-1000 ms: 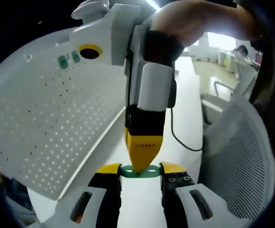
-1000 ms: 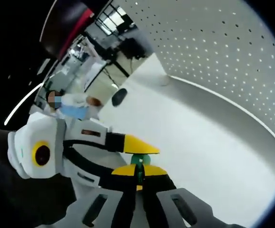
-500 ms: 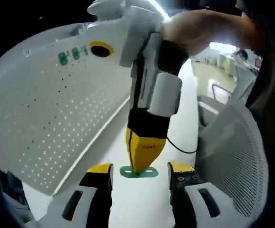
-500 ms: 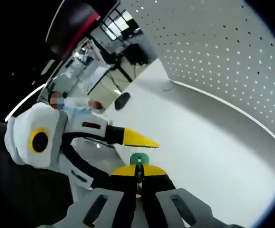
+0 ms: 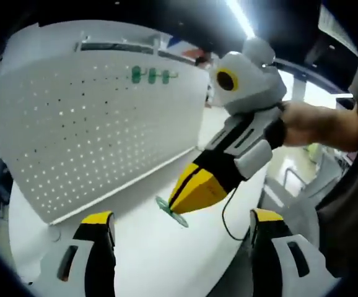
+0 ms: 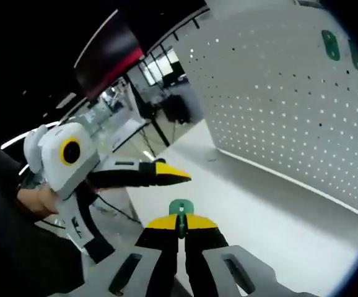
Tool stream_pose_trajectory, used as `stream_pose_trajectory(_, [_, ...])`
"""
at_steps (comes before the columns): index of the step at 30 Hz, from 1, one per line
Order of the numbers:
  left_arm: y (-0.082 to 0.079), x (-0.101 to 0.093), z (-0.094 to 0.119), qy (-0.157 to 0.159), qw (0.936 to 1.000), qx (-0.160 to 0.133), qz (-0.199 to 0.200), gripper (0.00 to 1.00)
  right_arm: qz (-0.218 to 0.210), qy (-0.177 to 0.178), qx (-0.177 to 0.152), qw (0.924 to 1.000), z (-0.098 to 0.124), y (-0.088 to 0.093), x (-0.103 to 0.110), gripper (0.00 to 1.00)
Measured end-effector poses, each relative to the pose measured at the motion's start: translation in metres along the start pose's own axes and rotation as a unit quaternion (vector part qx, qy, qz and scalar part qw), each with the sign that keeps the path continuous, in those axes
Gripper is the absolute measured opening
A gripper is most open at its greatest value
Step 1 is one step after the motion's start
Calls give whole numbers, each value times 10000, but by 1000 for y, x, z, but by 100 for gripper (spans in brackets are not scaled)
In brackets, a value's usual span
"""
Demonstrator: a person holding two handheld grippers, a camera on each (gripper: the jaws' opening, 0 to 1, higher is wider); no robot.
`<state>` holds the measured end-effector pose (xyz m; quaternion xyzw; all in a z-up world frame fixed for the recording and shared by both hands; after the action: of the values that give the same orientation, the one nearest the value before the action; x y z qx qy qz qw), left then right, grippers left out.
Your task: Insert the hook assembly into the mounting plate slot until the hook locks in place.
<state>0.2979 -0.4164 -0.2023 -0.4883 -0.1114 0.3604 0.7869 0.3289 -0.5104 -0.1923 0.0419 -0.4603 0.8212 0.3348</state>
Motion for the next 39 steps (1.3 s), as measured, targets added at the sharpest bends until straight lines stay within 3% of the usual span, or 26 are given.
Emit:
stream_pose_trajectory(5, [-10, 1, 8, -102, 9994, -308, 127, 100, 149, 163, -329, 9992, 5, -9, -4, 0])
stream_pose_trajectory(6, [-12, 1, 9, -106, 9992, -351, 183, 100, 175, 281, -603, 9976, 8, -16, -7, 0])
stream_pose_trajectory(9, [-15, 0, 13, -119, 9986, -435, 283, 100, 228, 456, -888, 9947, 14, -23, -11, 0])
stream_pose_trajectory(14, [-30, -1, 24, -158, 9943, -890, 570, 100, 389, 871, -1577, 9829, 26, -37, -17, 0])
stream_pose_trajectory(16, [-32, 3, 27, -213, 9930, -922, 700, 100, 522, 1238, -1593, 9780, 29, -38, -26, 0])
stream_pose_trajectory(22, [-37, 8, 39, -289, 9896, -1138, 833, 96, 549, 1796, -2220, 9568, 48, -52, -42, 0])
stream_pose_trajectory(24, [-38, 10, 40, -320, 9851, -1395, 959, 98, 725, 2019, -2335, 9484, 53, -55, -50, 0])
stream_pose_trajectory(27, [-33, 10, 39, -303, 9855, -1312, 1032, 99, 733, 2304, -2432, 9394, 60, -57, -63, 0])
stream_pose_trajectory(30, [-32, 7, 42, -333, 9853, -1330, 1015, 100, 775, 2649, -2678, 9231, 74, -62, -76, 0])
stream_pose_trajectory(39, [-28, 9, 50, -417, 9860, -1275, 991, 100, 701, 3191, -2959, 8976, 104, -74, -108, 0])
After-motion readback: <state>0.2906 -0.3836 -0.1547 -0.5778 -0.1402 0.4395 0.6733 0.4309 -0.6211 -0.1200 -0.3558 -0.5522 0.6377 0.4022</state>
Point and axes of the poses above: the point that each gripper's makers call its tool centre point, and the gripper's own axes: z roughly backward along the fingers, x roughly to its left, y roughly out of its underside, the point moved 7 cm from there along z, roughly backward along the fingers, and after that the axes turned 3 degrees about x, right-handed, at the moved point
